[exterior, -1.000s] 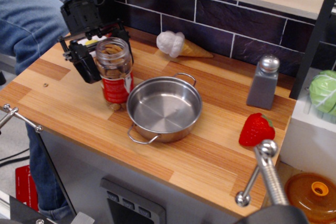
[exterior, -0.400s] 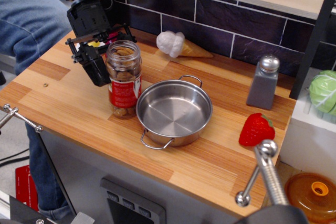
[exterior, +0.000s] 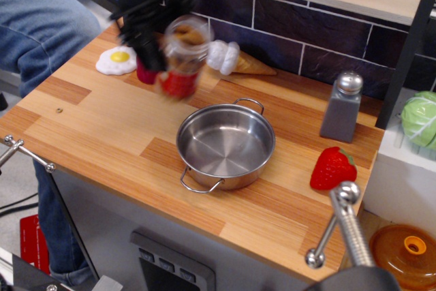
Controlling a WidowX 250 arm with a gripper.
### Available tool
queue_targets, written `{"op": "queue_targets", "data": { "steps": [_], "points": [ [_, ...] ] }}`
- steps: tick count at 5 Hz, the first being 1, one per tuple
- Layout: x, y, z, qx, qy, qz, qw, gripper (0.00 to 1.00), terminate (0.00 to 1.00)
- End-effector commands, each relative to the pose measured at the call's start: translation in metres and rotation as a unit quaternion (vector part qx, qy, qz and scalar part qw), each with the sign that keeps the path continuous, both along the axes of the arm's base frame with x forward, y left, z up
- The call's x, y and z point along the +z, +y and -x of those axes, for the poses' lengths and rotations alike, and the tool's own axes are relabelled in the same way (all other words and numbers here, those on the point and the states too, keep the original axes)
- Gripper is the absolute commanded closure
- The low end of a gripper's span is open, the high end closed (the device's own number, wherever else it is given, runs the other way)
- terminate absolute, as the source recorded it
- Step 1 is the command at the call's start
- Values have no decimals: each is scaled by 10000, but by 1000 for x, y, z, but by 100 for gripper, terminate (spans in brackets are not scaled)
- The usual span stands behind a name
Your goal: Pour almonds in pot
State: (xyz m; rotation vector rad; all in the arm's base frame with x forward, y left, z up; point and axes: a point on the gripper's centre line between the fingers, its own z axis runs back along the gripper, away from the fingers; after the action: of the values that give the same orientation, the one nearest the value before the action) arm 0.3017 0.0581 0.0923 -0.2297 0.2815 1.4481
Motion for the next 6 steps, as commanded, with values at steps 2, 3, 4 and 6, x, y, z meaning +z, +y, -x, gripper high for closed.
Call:
{"op": "queue_targets", "data": {
  "steps": [2, 3, 4, 6],
  "points": [
    [27, -26, 7, -816, -2043, -2273, 9487, 100, 0],
    [22, -28, 8, -1189, -2233, -2738, 9279, 100, 0],
    [15, -34, 8, -1673, -2528, -3306, 8937, 100, 0],
    [1, -46, -2, -2075, -3276, -4111, 8250, 100, 0]
  ]
}}
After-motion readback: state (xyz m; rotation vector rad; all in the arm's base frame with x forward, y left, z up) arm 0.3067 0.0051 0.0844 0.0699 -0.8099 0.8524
